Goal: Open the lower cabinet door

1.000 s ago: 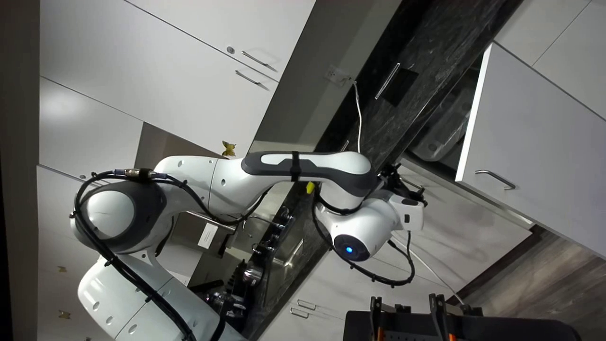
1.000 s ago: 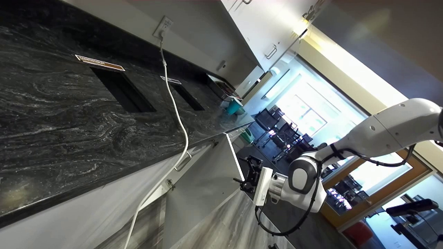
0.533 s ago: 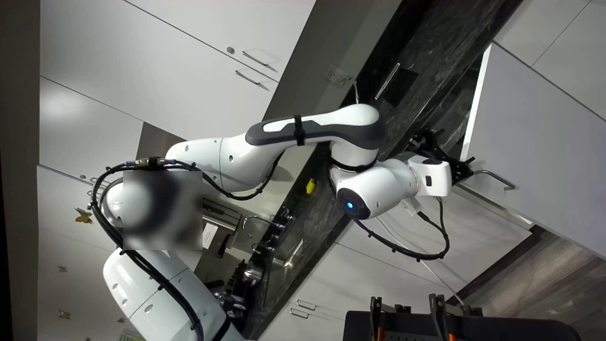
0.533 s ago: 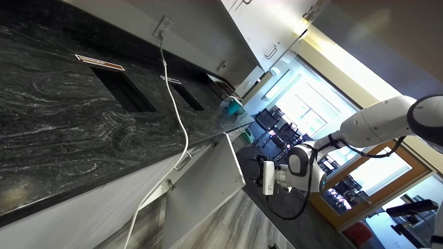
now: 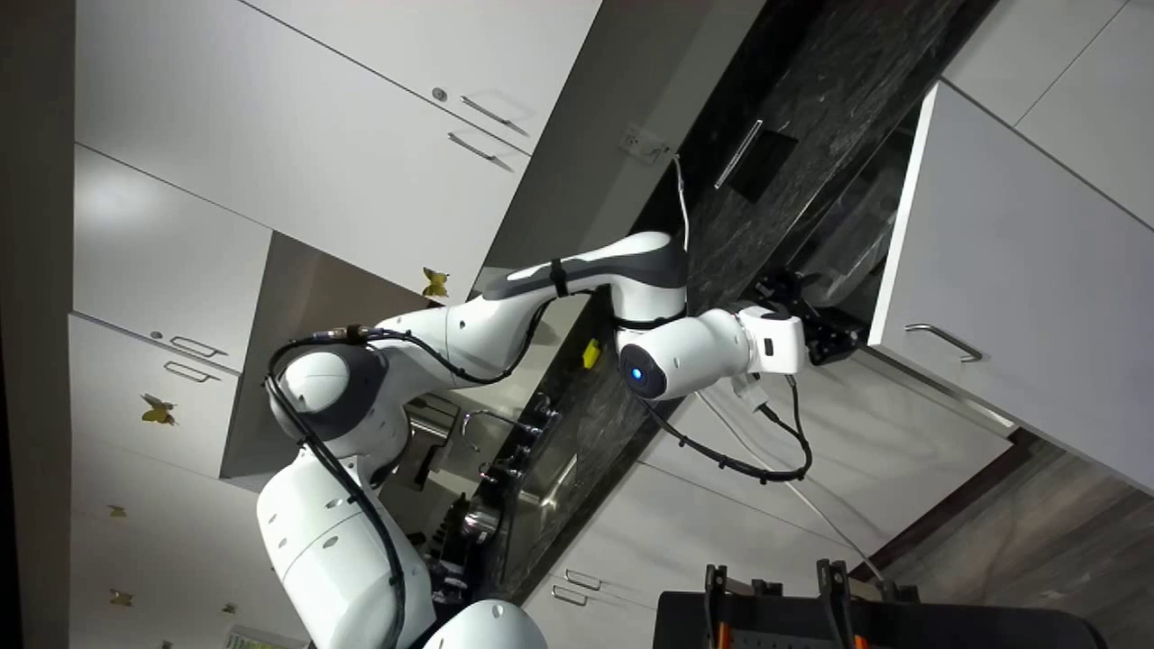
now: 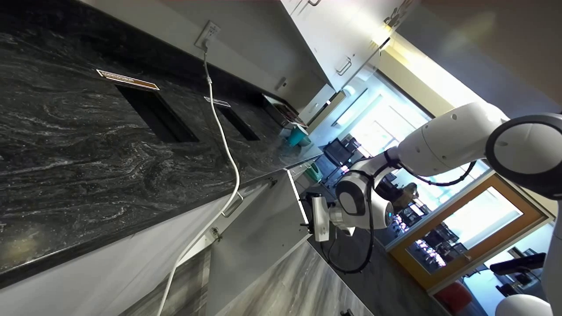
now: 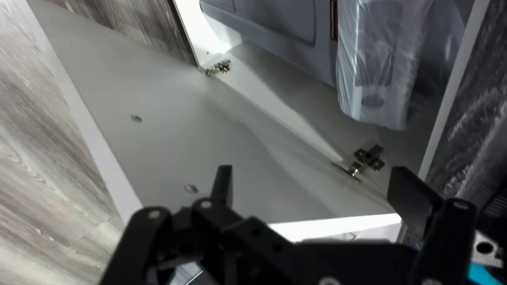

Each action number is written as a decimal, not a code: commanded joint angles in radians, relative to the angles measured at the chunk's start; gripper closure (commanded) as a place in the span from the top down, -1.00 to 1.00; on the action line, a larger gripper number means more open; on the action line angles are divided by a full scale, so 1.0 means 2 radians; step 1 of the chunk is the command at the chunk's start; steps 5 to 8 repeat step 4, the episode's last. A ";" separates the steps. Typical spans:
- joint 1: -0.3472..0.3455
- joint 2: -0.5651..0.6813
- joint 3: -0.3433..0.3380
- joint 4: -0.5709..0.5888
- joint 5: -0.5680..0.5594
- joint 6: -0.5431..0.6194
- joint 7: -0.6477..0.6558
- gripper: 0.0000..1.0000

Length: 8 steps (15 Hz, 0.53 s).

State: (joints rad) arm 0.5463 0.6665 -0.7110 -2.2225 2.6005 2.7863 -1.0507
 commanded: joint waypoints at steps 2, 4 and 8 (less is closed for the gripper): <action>0.013 0.012 0.001 0.000 0.000 0.000 0.007 1.00; 0.010 0.013 0.000 0.000 0.000 0.000 0.007 1.00; 0.010 0.013 0.000 0.000 0.000 0.000 0.007 1.00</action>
